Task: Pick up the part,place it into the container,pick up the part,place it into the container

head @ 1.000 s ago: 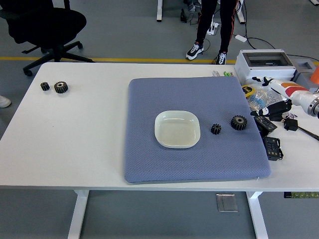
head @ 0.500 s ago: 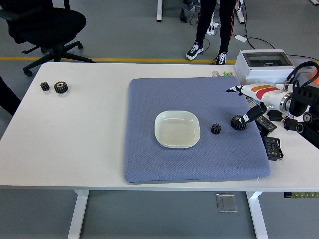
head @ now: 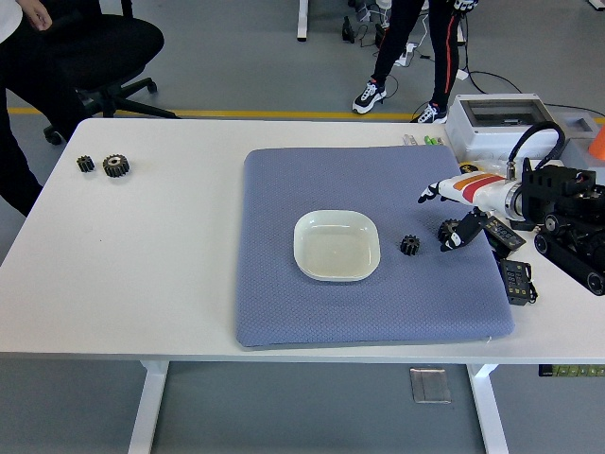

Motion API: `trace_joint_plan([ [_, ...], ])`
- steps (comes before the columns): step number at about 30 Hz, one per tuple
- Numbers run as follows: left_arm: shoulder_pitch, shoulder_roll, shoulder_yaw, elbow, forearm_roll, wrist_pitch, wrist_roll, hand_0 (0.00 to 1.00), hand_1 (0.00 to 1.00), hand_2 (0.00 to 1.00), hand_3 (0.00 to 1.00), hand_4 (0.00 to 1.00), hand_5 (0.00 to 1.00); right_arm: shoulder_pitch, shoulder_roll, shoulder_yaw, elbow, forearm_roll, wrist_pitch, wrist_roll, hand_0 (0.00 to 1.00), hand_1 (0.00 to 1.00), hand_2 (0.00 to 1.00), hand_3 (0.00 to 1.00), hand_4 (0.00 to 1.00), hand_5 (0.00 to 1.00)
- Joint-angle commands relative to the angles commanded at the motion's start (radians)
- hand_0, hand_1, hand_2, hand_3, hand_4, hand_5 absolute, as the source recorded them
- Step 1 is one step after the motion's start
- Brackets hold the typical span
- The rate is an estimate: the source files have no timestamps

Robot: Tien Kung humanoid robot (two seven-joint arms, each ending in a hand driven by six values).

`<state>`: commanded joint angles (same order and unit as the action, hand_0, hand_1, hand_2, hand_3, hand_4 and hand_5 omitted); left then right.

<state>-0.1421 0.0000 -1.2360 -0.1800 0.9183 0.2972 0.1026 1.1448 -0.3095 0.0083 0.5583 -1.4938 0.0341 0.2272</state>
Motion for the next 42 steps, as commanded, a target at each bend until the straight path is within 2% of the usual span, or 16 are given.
trace_joint_plan([
  [3,-0.001,0.0,0.001,0.0,0.003,0.001,0.002,0.635,0.618,0.672,0.567,0.664,0.594,-0.008,0.006,0.0,-0.025,0.02,0.003,0.0,0.749,0.757,0.83,0.834,0.984,0.232],
  [4,-0.002,0.0,0.002,0.0,0.004,0.001,0.003,0.636,0.617,0.676,0.568,0.662,0.59,-0.012,0.008,0.002,-0.036,0.026,0.004,0.0,0.737,0.762,0.832,0.841,0.931,0.214],
  [9,-0.003,0.0,0.01,0.0,0.0,0.001,0.003,0.636,0.617,0.676,0.568,0.662,0.59,-0.034,0.011,0.011,-0.083,0.046,0.013,-0.001,0.737,0.762,0.832,0.841,0.931,0.214],
  [10,-0.003,0.0,0.009,0.0,0.0,0.001,0.003,0.635,0.619,0.677,0.568,0.662,0.589,-0.037,0.011,0.011,-0.087,0.05,0.011,-0.001,0.733,0.759,0.829,0.835,0.882,0.2],
  [11,-0.003,0.0,0.008,0.0,0.001,0.002,0.002,0.635,0.619,0.677,0.568,0.662,0.589,-0.04,0.011,0.009,-0.091,0.055,0.008,0.0,0.733,0.759,0.829,0.835,0.882,0.2],
  [21,-0.004,0.0,0.007,0.0,0.011,0.004,0.006,0.635,0.618,0.678,0.569,0.661,0.588,-0.048,0.017,0.016,-0.101,0.042,-0.009,0.002,0.709,0.75,0.823,0.828,0.868,0.205],
  [22,-0.006,0.0,0.009,0.0,0.01,0.004,0.005,0.636,0.621,0.679,0.567,0.662,0.59,-0.048,0.018,0.018,-0.103,0.039,-0.01,0.002,0.688,0.737,0.809,0.768,0.83,0.233],
  [27,-0.009,0.0,0.012,0.0,0.005,0.004,0.005,0.636,0.621,0.679,0.567,0.662,0.59,-0.049,0.026,0.028,-0.122,0.039,-0.011,0.001,0.688,0.737,0.809,0.768,0.83,0.233],
  [28,-0.01,0.0,0.012,0.0,0.005,0.004,0.005,0.635,0.621,0.679,0.567,0.662,0.59,-0.05,0.027,0.03,-0.121,0.036,-0.009,0.001,0.68,0.728,0.801,0.706,0.814,0.237],
  [42,-0.012,0.0,0.015,0.0,0.001,0.004,0.004,0.634,0.62,0.678,0.566,0.66,0.587,-0.061,0.038,0.041,-0.113,0.014,0.001,-0.005,0.68,0.728,0.802,0.731,0.813,0.23],
])
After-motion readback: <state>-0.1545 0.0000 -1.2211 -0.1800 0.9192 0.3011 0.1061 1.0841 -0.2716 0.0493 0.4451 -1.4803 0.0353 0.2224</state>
